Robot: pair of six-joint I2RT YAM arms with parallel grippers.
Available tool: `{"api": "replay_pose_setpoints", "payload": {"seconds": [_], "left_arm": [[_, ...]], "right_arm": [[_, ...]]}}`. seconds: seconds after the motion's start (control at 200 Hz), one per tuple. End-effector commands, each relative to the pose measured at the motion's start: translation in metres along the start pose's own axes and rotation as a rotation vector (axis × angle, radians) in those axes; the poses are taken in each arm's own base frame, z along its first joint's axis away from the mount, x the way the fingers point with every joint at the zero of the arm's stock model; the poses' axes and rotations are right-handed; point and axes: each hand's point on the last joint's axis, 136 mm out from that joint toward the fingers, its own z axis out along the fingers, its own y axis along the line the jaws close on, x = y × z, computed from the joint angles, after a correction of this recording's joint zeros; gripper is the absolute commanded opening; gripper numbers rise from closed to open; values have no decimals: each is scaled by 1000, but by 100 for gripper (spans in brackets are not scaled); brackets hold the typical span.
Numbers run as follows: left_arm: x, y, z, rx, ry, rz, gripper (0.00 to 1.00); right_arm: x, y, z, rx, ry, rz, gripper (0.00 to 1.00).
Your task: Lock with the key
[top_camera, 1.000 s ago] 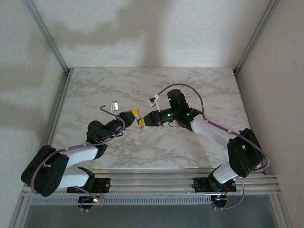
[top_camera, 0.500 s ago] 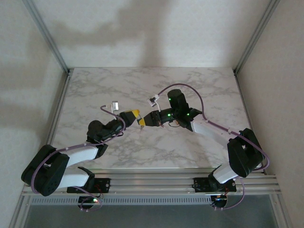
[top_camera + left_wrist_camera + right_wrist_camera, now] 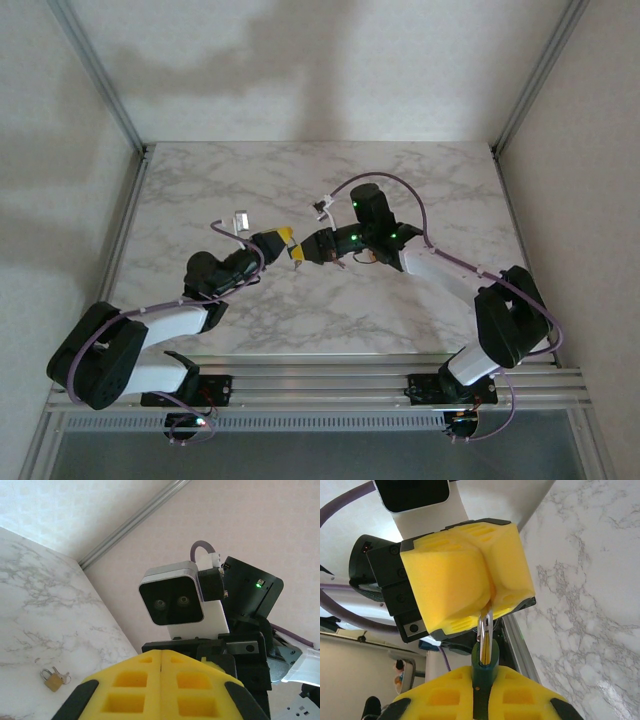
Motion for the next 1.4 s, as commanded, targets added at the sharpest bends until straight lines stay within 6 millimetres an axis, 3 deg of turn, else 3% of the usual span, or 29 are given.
{"api": "replay_pose_setpoints", "payload": {"seconds": [0.0, 0.33, 0.801, 1.071, 1.396], "left_arm": [[34, -2, 4, 23, 142, -17, 0], [34, -4, 3, 19, 143, -1, 0], [39, -3, 6, 17, 153, -1, 0], [40, -8, 6, 30, 158, 6, 0], [42, -11, 7, 43, 168, 9, 0]], "right_arm": [[-39, 30, -3, -34, -83, -179, 0], [-45, 11, -3, 27, -96, -162, 0], [-45, 41, -11, -109, -108, -163, 0], [-52, 17, -10, 24, -132, -150, 0], [-65, 15, -9, 14, -136, -153, 0]]}}
